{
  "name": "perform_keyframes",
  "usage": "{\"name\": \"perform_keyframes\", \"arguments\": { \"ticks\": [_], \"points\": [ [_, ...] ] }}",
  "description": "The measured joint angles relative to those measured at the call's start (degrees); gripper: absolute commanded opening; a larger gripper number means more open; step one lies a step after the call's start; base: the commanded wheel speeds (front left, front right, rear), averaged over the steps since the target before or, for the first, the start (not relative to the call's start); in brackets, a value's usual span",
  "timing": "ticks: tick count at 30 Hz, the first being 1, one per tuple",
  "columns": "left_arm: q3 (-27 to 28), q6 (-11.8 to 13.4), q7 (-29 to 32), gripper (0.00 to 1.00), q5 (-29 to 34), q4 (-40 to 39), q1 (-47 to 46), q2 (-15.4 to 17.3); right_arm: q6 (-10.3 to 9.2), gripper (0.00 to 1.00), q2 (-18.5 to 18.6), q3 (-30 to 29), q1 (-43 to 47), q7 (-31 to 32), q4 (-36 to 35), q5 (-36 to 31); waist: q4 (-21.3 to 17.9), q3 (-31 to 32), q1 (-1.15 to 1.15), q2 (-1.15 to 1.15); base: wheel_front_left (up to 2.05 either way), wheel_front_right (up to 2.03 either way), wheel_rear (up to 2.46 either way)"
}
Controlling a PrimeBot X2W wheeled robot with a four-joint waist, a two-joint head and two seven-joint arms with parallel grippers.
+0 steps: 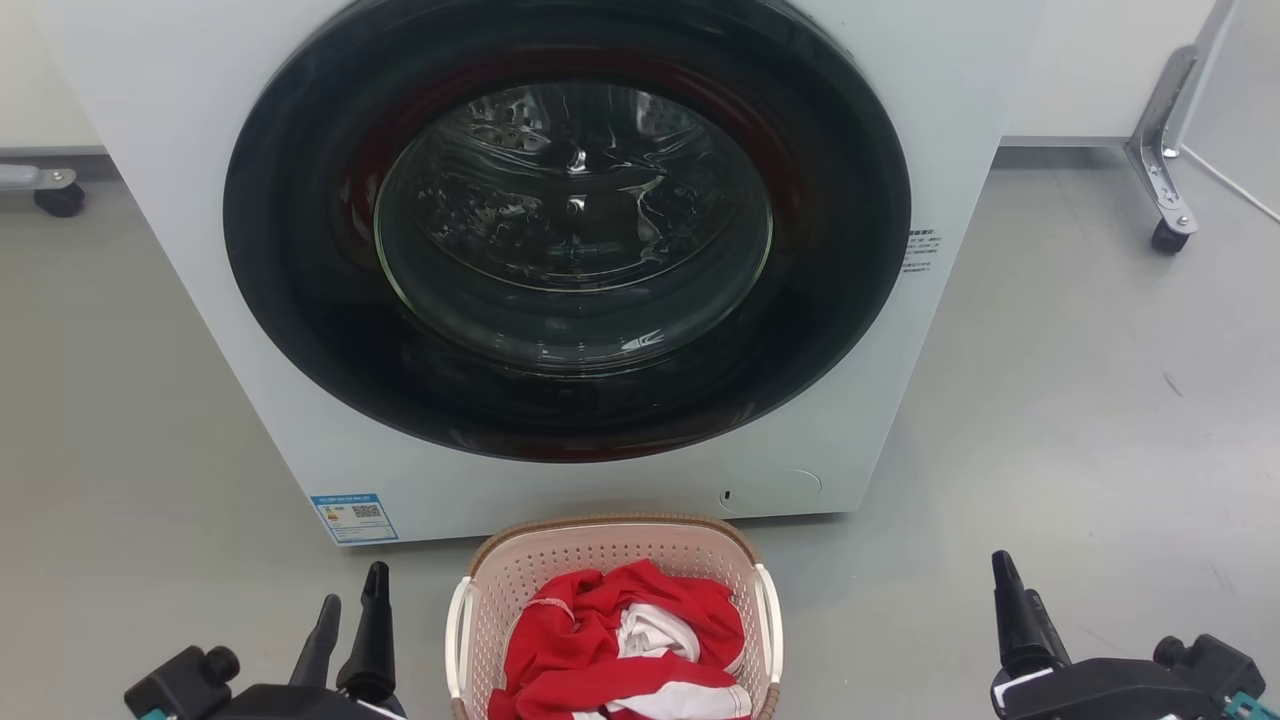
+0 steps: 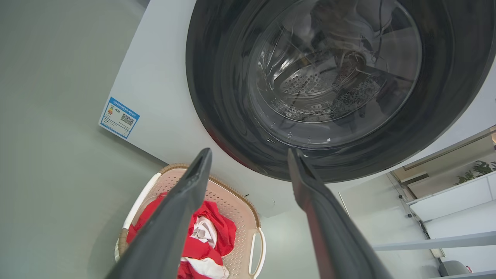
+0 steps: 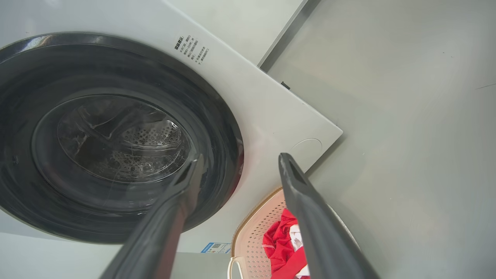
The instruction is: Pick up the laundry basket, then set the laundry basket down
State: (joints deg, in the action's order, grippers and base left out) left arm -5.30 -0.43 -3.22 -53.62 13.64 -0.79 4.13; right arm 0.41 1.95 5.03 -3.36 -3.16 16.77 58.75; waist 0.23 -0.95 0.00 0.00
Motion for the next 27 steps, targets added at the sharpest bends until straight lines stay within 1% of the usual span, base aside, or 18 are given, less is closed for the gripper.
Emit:
{"name": "perform_keyframes", "arguments": {
  "ticks": [13,20,23,24,27],
  "points": [
    [-2.1,2.0,-2.5,1.00,15.1,-1.5,0.0,0.5,-1.99,1.00,0.2,2.7,-0.7,-2.7,-1.2,-12.3,0.0,-0.2,0.00,0.00,0.00,0.00,0.00],
    [-2.6,3.0,-4.0,1.00,22.3,-2.5,0.1,0.4,-2.99,1.00,0.2,4.0,-0.7,-4.1,-1.6,-17.8,0.0,-0.1,0.00,0.00,0.00,0.00,0.00],
    [-2.8,3.1,-4.6,1.00,23.9,-2.8,0.1,0.4,-3.07,1.00,0.2,4.4,-0.7,-4.7,-1.8,-19.6,0.0,0.0,0.00,0.00,0.00,0.00,0.00],
    [-2.9,3.3,-4.9,1.00,25.1,-2.9,0.2,0.3,-3.45,1.00,0.2,4.6,-0.7,-4.9,-1.9,-20.3,0.0,0.0,0.00,0.00,0.00,0.00,0.00],
    [-3.1,3.6,-5.5,1.00,28.0,-3.2,0.7,0.3,-3.79,1.00,0.3,5.2,-0.6,-5.6,-2.1,-22.9,0.1,0.2,0.00,0.00,0.00,0.00,0.00]
  ]
}}
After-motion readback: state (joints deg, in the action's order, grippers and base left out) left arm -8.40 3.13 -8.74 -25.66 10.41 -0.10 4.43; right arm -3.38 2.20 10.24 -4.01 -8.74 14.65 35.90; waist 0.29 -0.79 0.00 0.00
